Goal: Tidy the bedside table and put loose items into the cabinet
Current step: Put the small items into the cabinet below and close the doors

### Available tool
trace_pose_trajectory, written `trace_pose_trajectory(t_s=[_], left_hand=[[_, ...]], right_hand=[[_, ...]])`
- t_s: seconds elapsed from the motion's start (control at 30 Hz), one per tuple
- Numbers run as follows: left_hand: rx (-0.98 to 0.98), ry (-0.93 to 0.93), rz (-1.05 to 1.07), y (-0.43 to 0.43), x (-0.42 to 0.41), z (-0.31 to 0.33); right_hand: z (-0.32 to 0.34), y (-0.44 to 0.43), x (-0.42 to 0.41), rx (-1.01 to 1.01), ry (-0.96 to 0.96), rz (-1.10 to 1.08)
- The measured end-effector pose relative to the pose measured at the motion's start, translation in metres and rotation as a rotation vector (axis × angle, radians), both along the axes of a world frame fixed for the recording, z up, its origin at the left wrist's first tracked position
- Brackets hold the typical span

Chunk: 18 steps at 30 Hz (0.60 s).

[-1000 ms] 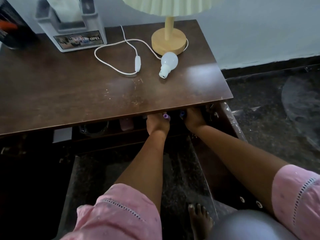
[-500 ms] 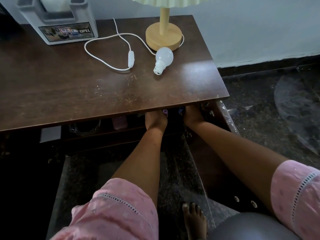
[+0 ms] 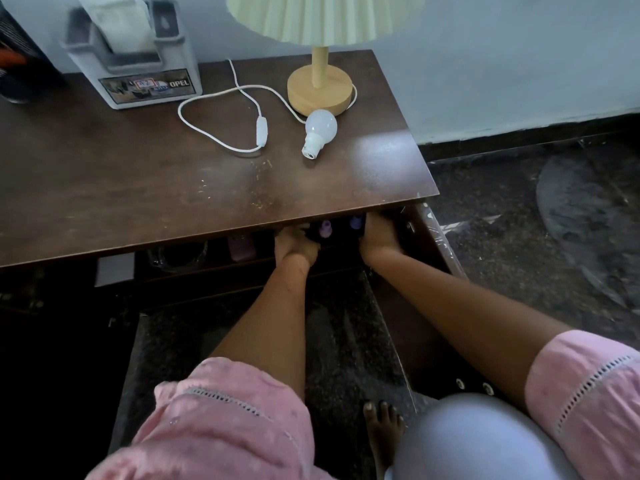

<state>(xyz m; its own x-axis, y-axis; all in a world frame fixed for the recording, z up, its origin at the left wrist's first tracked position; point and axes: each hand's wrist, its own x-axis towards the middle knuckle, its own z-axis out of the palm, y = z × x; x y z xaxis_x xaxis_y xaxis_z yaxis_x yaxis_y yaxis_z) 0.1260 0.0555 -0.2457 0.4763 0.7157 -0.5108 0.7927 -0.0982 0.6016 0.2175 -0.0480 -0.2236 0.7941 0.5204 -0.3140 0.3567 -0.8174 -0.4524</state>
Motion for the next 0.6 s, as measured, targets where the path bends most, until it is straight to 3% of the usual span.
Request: trace_pose_trajectory(t_s=[0.2, 0.33, 0.43, 0.5, 0.6], left_hand=[[-0.153, 0.152, -0.028, -0.014, -0.036, 0.055], [-0.354, 0.164, -0.168, -0.007, -0.056, 0.122], [-0.489, -0.043, -0.229, 0.001, -0.072, 0.173], [-0.421, -0.257, -0.101, 0.011, -0.076, 0.186], [-0.336, -0.55, 0.175, 0.024, -0.069, 0.178]], right_hand=[[0.045, -0.014, -0.04, -0.234, 0.045, 0.233], [0.096, -0.01, -0.071, -0.172, 0.167, 0.358], [0.131, -0.008, -0.074, -0.048, 0.31, 0.364], [0.149, -0.003, -0.065, 0.1, 0.416, 0.242], [0.156, 0.017, -0.04, 0.354, 0.338, 0.007]])
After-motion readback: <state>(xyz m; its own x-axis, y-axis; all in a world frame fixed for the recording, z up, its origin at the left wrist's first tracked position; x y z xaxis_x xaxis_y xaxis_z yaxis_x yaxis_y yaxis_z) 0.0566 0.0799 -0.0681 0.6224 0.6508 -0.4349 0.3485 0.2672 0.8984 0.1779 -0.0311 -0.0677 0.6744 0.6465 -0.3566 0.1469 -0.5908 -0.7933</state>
